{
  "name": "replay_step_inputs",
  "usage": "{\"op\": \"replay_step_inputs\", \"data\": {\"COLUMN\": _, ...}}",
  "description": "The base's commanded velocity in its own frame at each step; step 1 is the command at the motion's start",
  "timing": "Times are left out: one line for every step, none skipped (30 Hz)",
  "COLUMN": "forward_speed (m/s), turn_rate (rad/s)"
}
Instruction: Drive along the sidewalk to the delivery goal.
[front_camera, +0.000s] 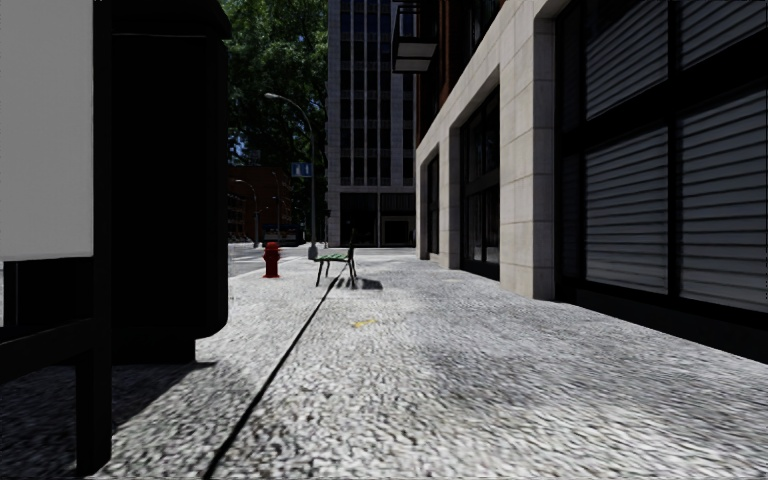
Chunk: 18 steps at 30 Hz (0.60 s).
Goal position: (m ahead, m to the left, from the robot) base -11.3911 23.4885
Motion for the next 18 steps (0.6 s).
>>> {"op": "replay_step_inputs", "data": {"forward_speed": 2.00, "turn_rate": 0.00}}
{"op": "replay_step_inputs", "data": {"forward_speed": 2.00, "turn_rate": 0.00}}
{"op": "replay_step_inputs", "data": {"forward_speed": 2.00, "turn_rate": 0.00}}
{"op": "replay_step_inputs", "data": {"forward_speed": 2.00, "turn_rate": 0.00}}
{"op": "replay_step_inputs", "data": {"forward_speed": 2.00, "turn_rate": 0.00}}
{"op": "replay_step_inputs", "data": {"forward_speed": 2.00, "turn_rate": 0.00}}
{"op": "replay_step_inputs", "data": {"forward_speed": 2.00, "turn_rate": 0.00}}
{"op": "replay_step_inputs", "data": {"forward_speed": 2.00, "turn_rate": 0.00}}
{"op": "replay_step_inputs", "data": {"forward_speed": 2.00, "turn_rate": 0.00}}
{"op": "replay_step_inputs", "data": {"forward_speed": 2.00, "turn_rate": 0.00}}
{"op": "replay_step_inputs", "data": {"forward_speed": 2.00, "turn_rate": 0.00}}
{"op": "replay_step_inputs", "data": {"forward_speed": 2.00, "turn_rate": 0.00}}
{"op": "replay_step_inputs", "data": {"forward_speed": 2.00, "turn_rate": 0.00}}
{"op": "replay_step_inputs", "data": {"forward_speed": 2.00, "turn_rate": 0.00}}
{"op": "replay_step_inputs", "data": {"forward_speed": 2.00, "turn_rate": 0.00}}
{"op": "replay_step_inputs", "data": {"forward_speed": 2.00, "turn_rate": 0.00}}
{"op": "replay_step_inputs", "data": {"forward_speed": 2.00, "turn_rate": 0.00}}
{"op": "replay_step_inputs", "data": {"forward_speed": 2.00, "turn_rate": -0.07}}
